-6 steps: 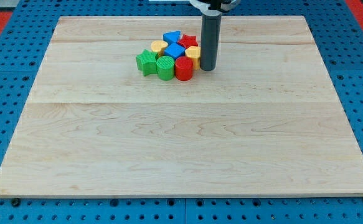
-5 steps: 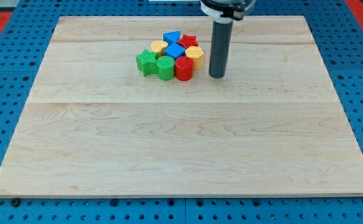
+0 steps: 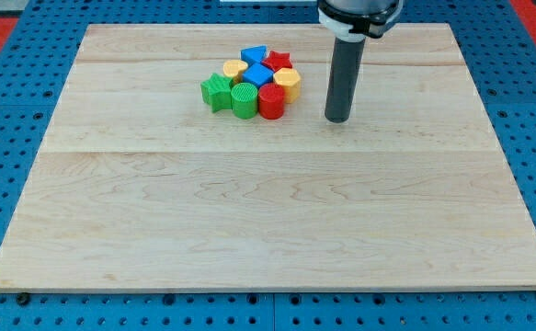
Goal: Point at the green star
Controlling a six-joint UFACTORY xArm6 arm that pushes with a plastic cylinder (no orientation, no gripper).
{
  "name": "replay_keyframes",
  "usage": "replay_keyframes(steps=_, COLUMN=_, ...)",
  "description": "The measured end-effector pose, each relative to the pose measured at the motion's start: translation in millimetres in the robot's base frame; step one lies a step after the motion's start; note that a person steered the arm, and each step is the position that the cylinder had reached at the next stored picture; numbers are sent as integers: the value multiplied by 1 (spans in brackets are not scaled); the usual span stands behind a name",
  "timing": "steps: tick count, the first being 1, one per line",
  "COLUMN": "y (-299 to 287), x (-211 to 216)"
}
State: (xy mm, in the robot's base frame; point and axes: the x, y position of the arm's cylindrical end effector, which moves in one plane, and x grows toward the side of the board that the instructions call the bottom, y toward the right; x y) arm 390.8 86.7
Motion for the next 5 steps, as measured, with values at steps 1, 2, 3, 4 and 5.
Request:
replay_keyframes(steps=1, y=-22, x=24)
replay_keyframes(steps=2, y=-105, x=38)
replay_keyframes(steps=3, y=-173, x=14)
replay_keyframes(steps=4, y=-201, x=-22)
replay_keyframes(steps=5, y=-220, x=-38)
